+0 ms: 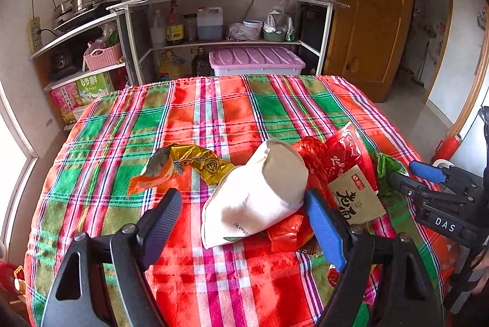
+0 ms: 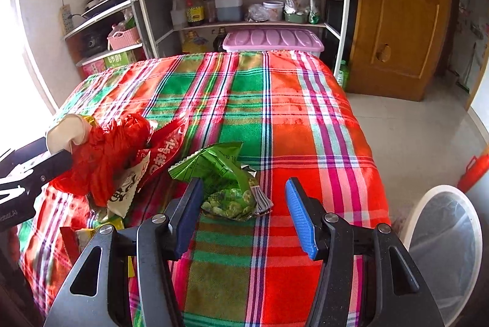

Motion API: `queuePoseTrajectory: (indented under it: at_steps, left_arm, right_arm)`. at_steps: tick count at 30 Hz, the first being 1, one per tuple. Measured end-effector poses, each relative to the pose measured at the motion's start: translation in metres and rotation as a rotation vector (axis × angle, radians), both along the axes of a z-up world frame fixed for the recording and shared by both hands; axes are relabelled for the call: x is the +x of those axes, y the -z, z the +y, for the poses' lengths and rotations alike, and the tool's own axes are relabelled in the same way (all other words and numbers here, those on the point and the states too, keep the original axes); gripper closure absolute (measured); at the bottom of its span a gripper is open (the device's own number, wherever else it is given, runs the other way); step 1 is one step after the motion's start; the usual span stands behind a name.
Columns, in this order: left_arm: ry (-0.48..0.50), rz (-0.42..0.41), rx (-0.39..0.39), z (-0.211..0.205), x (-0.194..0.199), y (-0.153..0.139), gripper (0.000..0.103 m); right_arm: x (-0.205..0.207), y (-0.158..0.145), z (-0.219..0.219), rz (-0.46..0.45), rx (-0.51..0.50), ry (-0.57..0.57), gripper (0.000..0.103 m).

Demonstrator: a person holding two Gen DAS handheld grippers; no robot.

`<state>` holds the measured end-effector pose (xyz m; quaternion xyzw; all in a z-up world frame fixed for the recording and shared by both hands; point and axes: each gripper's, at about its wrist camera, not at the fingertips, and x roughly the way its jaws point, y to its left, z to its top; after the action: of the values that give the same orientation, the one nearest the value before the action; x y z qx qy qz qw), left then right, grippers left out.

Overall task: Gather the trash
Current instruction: 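Grasp the white paper cone with the left tool while the right tool grasps the green snack bag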

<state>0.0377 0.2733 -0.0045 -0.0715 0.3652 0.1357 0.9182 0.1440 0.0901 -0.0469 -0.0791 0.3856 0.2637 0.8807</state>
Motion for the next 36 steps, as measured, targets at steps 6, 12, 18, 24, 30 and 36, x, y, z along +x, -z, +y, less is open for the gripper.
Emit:
queuePoseTrajectory:
  at_steps: [6, 12, 18, 24, 30, 36]
  left_arm:
    - [0.003, -0.007, 0.018, 0.000, 0.004, -0.001, 0.020]
    - [0.026, -0.017, -0.008, 0.000, 0.005, 0.000, 0.042]
    - [0.041, -0.021, -0.008, -0.001, 0.005, -0.002, 0.054]
    - [0.039, -0.039, -0.012, -0.001, 0.000, -0.005, 0.055]
    - [0.025, -0.047, -0.016, 0.000, -0.006, -0.008, 0.056]
    - [0.016, -0.069, -0.018, -0.003, -0.016, -0.016, 0.056]
  right_arm:
    - [0.005, 0.007, 0.007, 0.007, -0.034, -0.004, 0.047]
    - [0.009, 0.009, 0.006, 0.018, -0.026, 0.002, 0.047]
    - [0.007, 0.009, 0.005, 0.019, -0.016, -0.002, 0.058]
    - [0.002, 0.007, 0.005, 0.003, -0.009, -0.011, 0.065]
    - [-0.001, 0.005, 0.002, -0.001, 0.011, -0.021, 0.068]
    - [-0.007, 0.003, -0.004, 0.001, 0.039, -0.022, 0.070]
